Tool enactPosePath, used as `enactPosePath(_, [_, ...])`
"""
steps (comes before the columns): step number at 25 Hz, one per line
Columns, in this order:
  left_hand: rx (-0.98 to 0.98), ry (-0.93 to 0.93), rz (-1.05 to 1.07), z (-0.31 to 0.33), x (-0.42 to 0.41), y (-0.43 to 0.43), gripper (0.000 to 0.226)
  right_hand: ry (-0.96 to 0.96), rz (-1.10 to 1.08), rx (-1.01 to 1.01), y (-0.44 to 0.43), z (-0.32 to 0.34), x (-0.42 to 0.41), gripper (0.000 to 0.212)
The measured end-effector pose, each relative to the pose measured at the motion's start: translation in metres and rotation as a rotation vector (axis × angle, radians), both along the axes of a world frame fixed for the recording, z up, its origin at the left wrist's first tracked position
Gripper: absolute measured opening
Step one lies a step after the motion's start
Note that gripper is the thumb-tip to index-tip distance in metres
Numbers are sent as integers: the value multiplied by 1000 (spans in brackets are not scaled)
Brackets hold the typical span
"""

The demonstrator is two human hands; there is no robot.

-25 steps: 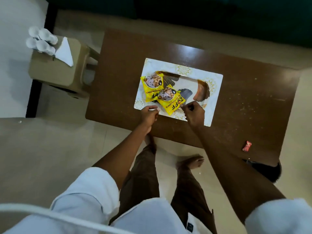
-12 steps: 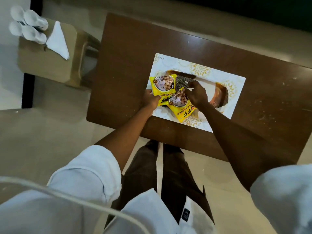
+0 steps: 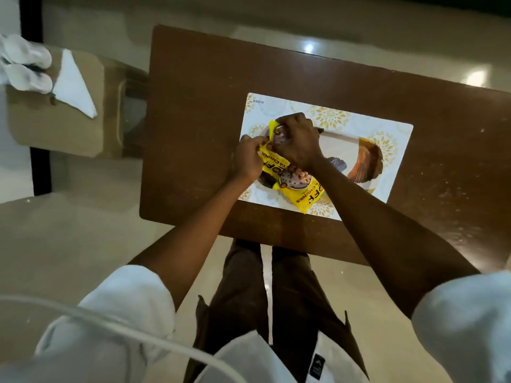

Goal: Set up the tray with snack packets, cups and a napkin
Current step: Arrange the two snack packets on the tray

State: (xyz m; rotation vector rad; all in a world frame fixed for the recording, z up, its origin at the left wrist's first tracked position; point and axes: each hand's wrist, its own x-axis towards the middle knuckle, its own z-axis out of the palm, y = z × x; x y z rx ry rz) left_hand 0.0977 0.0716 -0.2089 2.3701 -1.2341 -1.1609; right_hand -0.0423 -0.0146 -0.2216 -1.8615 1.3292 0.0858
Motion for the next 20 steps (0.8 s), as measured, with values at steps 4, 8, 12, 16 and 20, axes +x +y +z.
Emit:
enactPosePath(4, [-116, 233, -19, -1, 18, -47, 37, -260, -346, 307, -7, -11, -17, 35])
enactPosePath(8, [58, 395, 401, -2, 31, -48, 54, -483, -810, 535, 5, -7, -27, 12])
enactPosePath(12, [193, 610, 397, -9, 35, -27, 34, -689, -973, 665, 12, 1, -18, 27])
enactPosePath(16, [127, 603, 562, -10, 29, -13, 15, -524, -833, 660, 21, 2, -11, 6])
enactPosePath(20, [63, 496, 509, -14, 32, -15, 22, -419, -830, 472, 22, -5, -9, 37])
